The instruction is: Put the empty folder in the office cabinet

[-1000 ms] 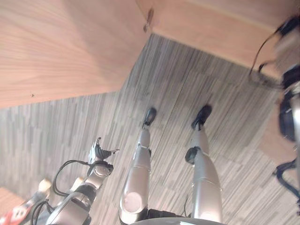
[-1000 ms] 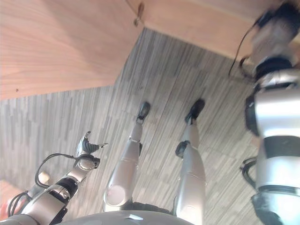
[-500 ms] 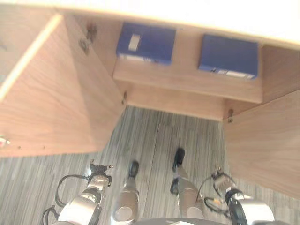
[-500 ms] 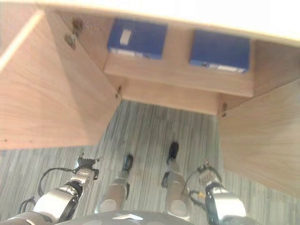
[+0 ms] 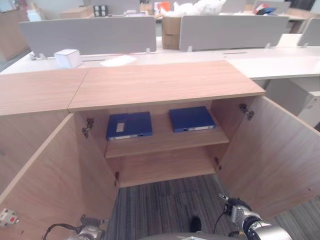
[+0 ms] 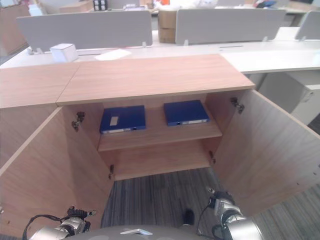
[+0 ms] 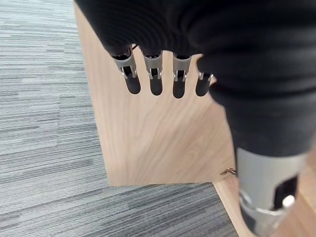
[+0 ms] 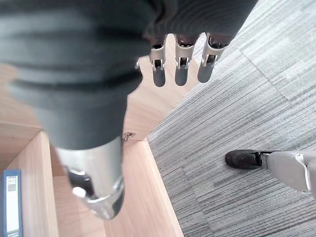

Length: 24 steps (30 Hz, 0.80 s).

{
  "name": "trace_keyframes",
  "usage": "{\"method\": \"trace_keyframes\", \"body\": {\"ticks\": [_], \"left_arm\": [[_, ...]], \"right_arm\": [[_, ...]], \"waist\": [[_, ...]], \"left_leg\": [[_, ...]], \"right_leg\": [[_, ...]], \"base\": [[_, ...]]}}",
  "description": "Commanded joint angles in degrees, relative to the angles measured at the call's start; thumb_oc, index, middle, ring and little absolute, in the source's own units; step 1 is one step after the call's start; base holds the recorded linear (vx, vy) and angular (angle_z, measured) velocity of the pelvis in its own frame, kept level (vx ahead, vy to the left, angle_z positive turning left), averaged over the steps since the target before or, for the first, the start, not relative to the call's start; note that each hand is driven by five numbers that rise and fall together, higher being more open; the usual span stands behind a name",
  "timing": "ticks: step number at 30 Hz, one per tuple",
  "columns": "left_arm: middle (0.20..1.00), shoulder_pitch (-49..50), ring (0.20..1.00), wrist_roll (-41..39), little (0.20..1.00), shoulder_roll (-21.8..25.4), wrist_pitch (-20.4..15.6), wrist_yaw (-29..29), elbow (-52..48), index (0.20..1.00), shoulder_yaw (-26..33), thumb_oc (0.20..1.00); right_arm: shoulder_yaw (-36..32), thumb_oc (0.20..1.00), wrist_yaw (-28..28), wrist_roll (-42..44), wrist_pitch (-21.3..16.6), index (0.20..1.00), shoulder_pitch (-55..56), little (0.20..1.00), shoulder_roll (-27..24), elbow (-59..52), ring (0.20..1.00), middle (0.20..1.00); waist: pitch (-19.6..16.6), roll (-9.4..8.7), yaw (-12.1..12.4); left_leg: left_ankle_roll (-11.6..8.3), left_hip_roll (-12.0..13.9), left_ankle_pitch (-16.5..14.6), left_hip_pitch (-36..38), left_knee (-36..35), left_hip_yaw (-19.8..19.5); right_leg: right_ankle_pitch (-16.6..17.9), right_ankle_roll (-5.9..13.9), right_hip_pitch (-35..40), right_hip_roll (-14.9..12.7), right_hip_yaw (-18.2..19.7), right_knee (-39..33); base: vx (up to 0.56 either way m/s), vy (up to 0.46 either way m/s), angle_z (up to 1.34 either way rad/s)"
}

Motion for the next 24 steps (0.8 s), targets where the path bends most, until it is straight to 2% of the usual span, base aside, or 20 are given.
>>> {"method": "trace_keyframes", "body": {"ticks": [1, 2, 3, 4, 5, 6, 7, 9, 10, 11, 13, 14, 15, 16, 19, 20, 21, 22, 23, 24], "left_arm": [[1.000, -2.41, 1.000, 1.85, 1.000, 4.87, -1.21, 1.23, -3.46, 1.000, 4.22, 1.000], [1.000, -2.40, 1.000, 1.85, 1.000, 4.87, -1.20, 1.23, -3.48, 1.000, 4.21, 1.000], [1.000, -1.84, 1.000, 2.14, 1.000, 4.93, -1.42, 1.68, -4.38, 1.000, 4.79, 1.000], [1.000, -1.27, 1.000, 2.50, 1.000, 4.69, -1.52, 2.14, -5.09, 1.000, 5.28, 1.000], [1.000, -0.70, 1.000, 2.81, 1.000, 3.57, -1.91, 3.51, -5.90, 1.000, 5.49, 1.000], [1.000, -0.71, 1.000, 2.81, 1.000, 3.58, -1.90, 3.52, -5.90, 1.000, 5.43, 1.000], [1.000, -1.03, 1.000, 3.19, 1.000, 2.38, -2.15, 4.45, -6.41, 1.000, 4.80, 1.000], [1.000, -0.91, 1.000, 3.66, 1.000, 1.85, -2.02, 4.77, -6.38, 1.000, 4.05, 1.000], [1.000, -0.80, 1.000, 4.35, 1.000, 0.91, -1.84, 5.41, -6.08, 1.000, 3.48, 1.000], [1.000, -0.82, 1.000, 4.36, 1.000, 0.92, -1.86, 5.43, -6.05, 1.000, 3.40, 1.000], [1.000, -0.62, 1.000, 3.79, 1.000, -0.26, -1.31, 7.08, -5.71, 1.000, 3.04, 1.000], [1.000, -0.67, 1.000, 3.76, 1.000, -0.28, -1.31, 7.14, -5.69, 1.000, 2.97, 1.000], [1.000, -0.58, 1.000, 4.85, 1.000, -1.21, -1.14, 8.23, -5.54, 1.000, 1.91, 1.000], [1.000, -0.60, 1.000, 4.87, 1.000, -1.23, -1.15, 8.28, -5.52, 1.000, 1.87, 1.000], [1.000, -0.19, 1.000, 6.46, 1.000, -2.06, -0.87, 9.80, -4.15, 1.000, 0.84, 1.000], [1.000, 0.98, 1.000, 6.23, 1.000, -1.70, -0.86, 10.11, -3.50, 1.000, 1.55, 1.000], [1.000, 0.97, 1.000, 6.23, 1.000, -1.77, -0.87, 10.12, -3.51, 1.000, 1.47, 1.000], [1.000, -10.45, 1.000, 13.94, 1.000, -14.31, 2.17, 13.02, 1.88, 1.000, -6.89, 1.000], [1.000, -3.32, 1.000, 8.59, 1.000, -5.66, 2.56, 16.99, 2.80, 1.000, 0.37, 1.000], [1.000, -3.12, 1.000, 8.55, 1.000, -5.61, 2.61, 16.99, 2.67, 1.000, 0.31, 1.000]], "right_arm": [[1.10, 1.000, -1.46, -8.22, -3.91, 1.000, -9.14, 1.000, -9.59, -11.34, 1.000, 1.000], [1.08, 1.000, -1.48, -8.24, -3.86, 1.000, -9.09, 1.000, -9.58, -11.42, 1.000, 1.000], [0.11, 1.000, -3.12, -10.54, -4.27, 1.000, -8.35, 1.000, -11.57, -15.30, 1.000, 1.000], [-1.99, 1.000, -5.79, -12.60, -4.93, 1.000, -6.76, 1.000, -13.08, -20.34, 1.000, 1.000], [-7.09, 1.000, -11.18, -14.75, -6.35, 1.000, -4.15, 1.000, -14.53, -25.19, 1.000, 1.000], [-7.17, 1.000, -11.21, -14.79, -6.28, 1.000, -4.04, 1.000, -14.51, -25.33, 1.000, 1.000], [-11.25, 1.000, -15.06, -14.82, -7.22, 1.000, -2.39, 1.000, -14.48, -26.66, 1.000, 1.000], [-13.80, 1.000, -17.30, -14.20, -7.53, 1.000, -1.53, 1.000, -14.24, -26.75, 1.000, 1.000], [-17.14, 1.000, -21.74, -13.54, -8.40, 1.000, -0.91, 1.000, -13.49, -25.91, 1.000, 1.000], [-17.20, 1.000, -21.82, -13.56, -8.43, 1.000, -0.85, 1.000, -13.46, -25.92, 1.000, 1.000], [-21.40, 1.000, -28.81, -12.33, -8.89, 1.000, -1.00, 1.000, -12.61, -25.28, 1.000, 1.000], [-21.46, 1.000, -29.00, -12.40, -8.80, 1.000, -0.92, 1.000, -12.52, -25.47, 1.000, 1.000], [-23.10, 1.000, -34.97, -15.11, -7.98, 1.000, -0.32, 1.000, -11.54, -25.61, 1.000, 1.000], [-23.14, 1.000, -35.14, -15.23, -7.90, 1.000, -0.27, 1.000, -11.45, -25.74, 1.000, 1.000], [-25.62, 1.000, -44.08, -18.35, -6.45, 1.000, -0.35, 1.000, -11.70, -22.69, 1.000, 1.000], [-28.25, 1.000, -48.35, -18.87, -5.71, 1.000, -0.56, 1.000, -14.38, -20.70, 1.000, 1.000], [-28.27, 1.000, -48.40, -18.83, -5.77, 1.000, -0.61, 1.000, -14.52, -20.54, 1.000, 1.000], [-26.99, 1.000, -56.89, -19.18, -8.14, 1.000, -6.30, 1.000, -14.18, -18.07, 1.000, 1.000], [-31.84, 1.000, -57.17, -14.47, -9.39, 1.000, -3.05, 1.000, -20.64, -14.74, 1.000, 1.000], [-31.76, 1.000, -57.06, -14.35, -9.56, 1.000, -3.03, 1.000, -20.71, -14.48, 1.000, 1.000]], "waist": [[7.52, 4.99, 1.45], [7.42, 4.89, 1.53], [7.09, 5.30, 1.30], [6.35, 5.47, 1.21], [5.47, 5.78, 0.73], [5.35, 5.73, 0.85], [4.14, 5.28, 0.52], [3.71, 4.59, 0.59], [2.76, 3.96, 0.89], [2.75, 3.96, 0.89], [2.87, 4.33, 0.26], [2.90, 4.37, 0.31], [3.01, 4.55, 0.05], [3.02, 4.55, 0.02], [2.76, 4.81, -0.12], [2.54, 4.76, -0.13], [2.53, 4.83, -0.09], [1.54, 4.55, -2.29], [1.76, 4.79, -1.16], [1.46, 4.74, -1.13]], "left_leg": [[0.82, 1.46, 1.66, -1.45, -9.58, 0.08], [0.85, 1.35, 1.78, -1.61, -9.58, 0.17], [0.72, 1.77, 1.56, -1.77, -9.58, 0.73], [0.74, 1.99, 1.49, -2.14, -9.58, 1.33], [0.74, 2.30, 1.33, -2.34, -9.58, 1.70], [0.76, 2.25, 1.50, -2.54, -9.58, 1.78], [0.77, 1.83, 1.16, -2.75, -9.58, 1.79], [0.89, 1.12, 0.72, -2.19, -9.58, 1.56], [0.72, 0.71, 0.30, -1.98, -9.58, 1.33], [0.71, 0.73, 0.27, -1.95, -9.58, 1.25], [0.74, 1.04, 0.12, -1.21, -9.58, 0.62], [0.73, 1.09, 0.11, -1.21, -9.58, 0.60], [0.72, 1.33, 0.04, -1.29, -9.58, 0.22], [0.71, 1.34, 0.02, -1.27, -9.58, 0.14], [0.47, 1.65, -0.24, -1.26, -9.58, -0.57], [0.17, 1.89, -0.24, -1.36, -9.58, -0.87], [0.15, 1.89, -0.24, -1.38, -9.58, -0.93], [-0.21, 2.05, -0.28, -1.30, -9.58, -0.89], [-0.23, 2.19, -0.11, -1.11, -9.58, -0.98], [-0.23, 2.16, -0.35, -1.13, -9.58, -1.05]], "right_leg": [[-0.63, 6.44, 1.59, -5.04, 3.84, 8.05], [-0.56, 6.44, 1.35, -5.13, 3.99, 8.10], [-0.91, 6.29, 2.46, -6.20, 6.15, 9.96], [-1.08, 6.35, 3.18, -7.34, 7.78, 11.17], [-1.41, 6.58, 5.07, -8.56, 9.87, 13.05], [-1.20, 6.55, 4.87, -8.59, 9.97, 12.93], [-1.48, 6.93, 6.82, -8.72, 10.99, 12.12], [-1.66, 7.33, 7.78, -8.30, 10.65, 11.07], [-2.71, 8.72, 8.84, -7.52, 9.17, 8.94], [-2.66, 8.72, 9.02, -7.50, 9.03, 8.75], [-0.31, 8.97, 7.75, -6.16, 9.21, 9.10], [-0.31, 8.97, 7.74, -6.12, 9.19, 9.14], [-1.36, 8.97, 7.95, -5.73, 8.76, 8.82], [-1.40, 8.97, 8.03, -5.73, 8.65, 8.81], [-3.17, 8.94, 8.76, -5.67, 7.55, 8.43], [-3.48, 8.97, 8.94, -5.64, 7.32, 8.60], [-3.50, 8.97, 8.95, -5.65, 7.26, 8.61], [-3.67, 8.97, 8.93, -5.56, 7.54, 8.85], [-4.02, 8.97, 9.34, -5.80, 7.11, 8.84], [-4.18, 8.97, 9.39, -5.82, 7.15, 8.66]], "base": [[-0.11, 0.027, -0.79], [-0.06, 0.026, -0.59], [-0.02, 0.021, -0.37], [-0.01, 0.021, -0.17], [0.00, 0.013, -0.20], [0.06, -0.004, -0.19], [0.10, -0.012, -0.13], [0.11, -0.029, -0.05], [0.07, -0.041, -0.13], [0.11, -0.078, -0.25], [0.06, -0.055, -0.15], [0.04, -0.039, 0.05], [0.00, 0.000, 0.00], [0.05, -0.032, -0.04], [0.04, -0.028, -0.08], [0.03, -0.039, -0.01], [0.09, -0.057, 0.13], [0.07, -0.018, 0.30], [0.09, -0.017, 0.37], [0.06, -0.012, 0.20]]}}
